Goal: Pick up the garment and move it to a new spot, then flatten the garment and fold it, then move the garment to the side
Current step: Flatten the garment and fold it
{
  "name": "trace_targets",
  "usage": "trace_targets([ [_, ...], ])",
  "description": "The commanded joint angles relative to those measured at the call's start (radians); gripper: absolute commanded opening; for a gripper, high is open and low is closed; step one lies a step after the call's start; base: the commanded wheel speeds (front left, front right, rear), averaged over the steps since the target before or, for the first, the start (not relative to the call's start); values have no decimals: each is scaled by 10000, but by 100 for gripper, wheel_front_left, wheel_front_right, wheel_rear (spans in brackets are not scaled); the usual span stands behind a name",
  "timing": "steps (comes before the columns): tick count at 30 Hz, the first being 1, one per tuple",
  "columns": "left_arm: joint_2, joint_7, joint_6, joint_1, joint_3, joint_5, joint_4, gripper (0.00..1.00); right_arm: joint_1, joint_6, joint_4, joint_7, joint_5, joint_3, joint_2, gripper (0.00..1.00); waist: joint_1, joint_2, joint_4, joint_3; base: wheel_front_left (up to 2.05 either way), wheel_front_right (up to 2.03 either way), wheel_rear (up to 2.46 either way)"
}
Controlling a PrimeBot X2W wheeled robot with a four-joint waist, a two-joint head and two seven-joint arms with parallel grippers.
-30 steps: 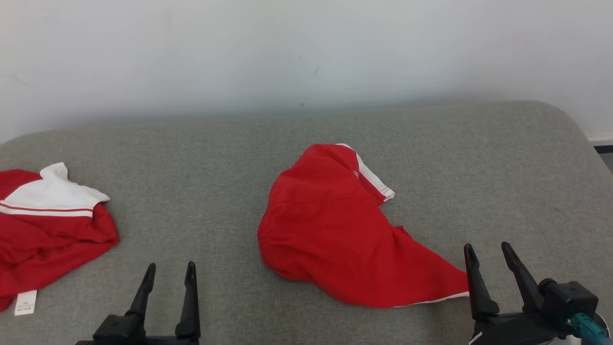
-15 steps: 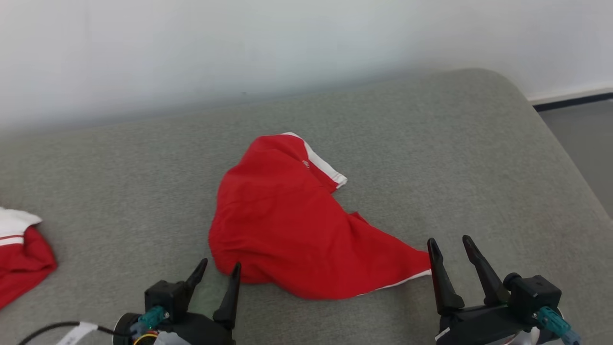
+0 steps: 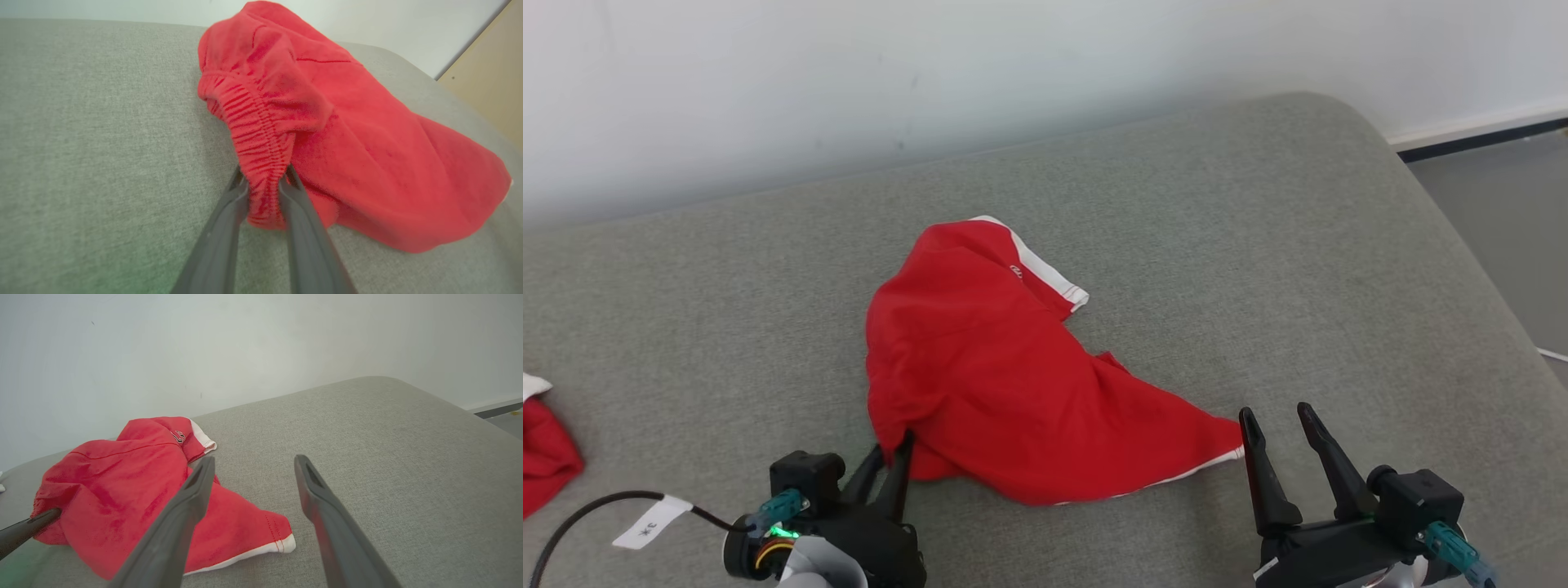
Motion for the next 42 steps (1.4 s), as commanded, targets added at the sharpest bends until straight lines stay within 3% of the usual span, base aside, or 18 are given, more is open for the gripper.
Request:
trace_targets([
  [1,21,-126,-30,-108,-104,136,-35,0,25,-22,36,-65,11,-6,8,100,-1,-1,223,-110,0,0,0],
  [9,345,54,247,579,-344,365,-1602,0,300,-22,186,-112,60,-37,8,100,-1,-1,1104,-461,0,0,0],
  [19,1539,2715,1279,2654,-669,334,-6246,0,258,-22,357,-124,57,-79,3,100,-1,-1,1706,-631,0,0,0],
  [22,1810,3033,1437,2883,-683,417,-6814,0,180,-22,426,-95,25,-16,3,100,-1,-1,1589,-582,0,0,0],
  [29,1559,2425,1160,1599,-679,664,-5778,0,-169,-22,591,-88,-18,140,7,100,-1,-1,903,-318,0,0,0],
  [37,1234,1964,340,-349,-893,740,-2704,0,-614,-22,1021,-244,84,366,5,100,-1,-1,-24,9,0,0,0],
  [42,926,1441,62,-1197,-1030,611,-855,0,-742,-22,1330,-410,144,354,8,100,-1,-1,-279,71,0,0,0],
])
